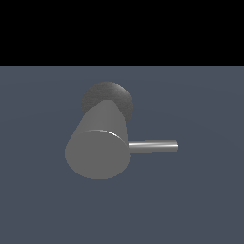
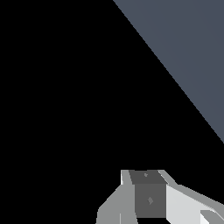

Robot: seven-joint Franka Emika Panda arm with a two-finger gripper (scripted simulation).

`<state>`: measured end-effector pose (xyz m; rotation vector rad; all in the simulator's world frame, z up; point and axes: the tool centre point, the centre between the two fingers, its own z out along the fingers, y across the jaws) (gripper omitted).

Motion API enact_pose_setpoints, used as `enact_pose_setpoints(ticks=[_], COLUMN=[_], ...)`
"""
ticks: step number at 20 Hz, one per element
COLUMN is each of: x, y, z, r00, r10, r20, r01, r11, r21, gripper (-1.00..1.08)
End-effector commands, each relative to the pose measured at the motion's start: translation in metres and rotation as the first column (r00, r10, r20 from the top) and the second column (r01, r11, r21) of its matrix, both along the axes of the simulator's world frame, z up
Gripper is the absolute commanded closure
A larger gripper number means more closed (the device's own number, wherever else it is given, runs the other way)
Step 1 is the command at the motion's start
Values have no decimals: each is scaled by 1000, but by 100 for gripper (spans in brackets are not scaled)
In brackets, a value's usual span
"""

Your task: Turn on the faucet by rotating a designated handle.

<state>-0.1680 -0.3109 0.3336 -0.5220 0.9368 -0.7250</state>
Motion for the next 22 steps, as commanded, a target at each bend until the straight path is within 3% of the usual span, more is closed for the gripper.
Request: enact_pose_setpoints(ticks=[1, 7, 15, 22], x=[2, 3, -4, -3], y=[3, 3, -17, -15], z=[-10, -23, -37, -38], r00=[1000, 999, 997, 997], r10=[0, -5, -53, -48], r20=[-14, -34, -65, -65], r01=[0, 7, 54, 50], r11=[999, 998, 998, 998], r21=[33, 63, 21, 31], gripper=[108, 108, 108, 108])
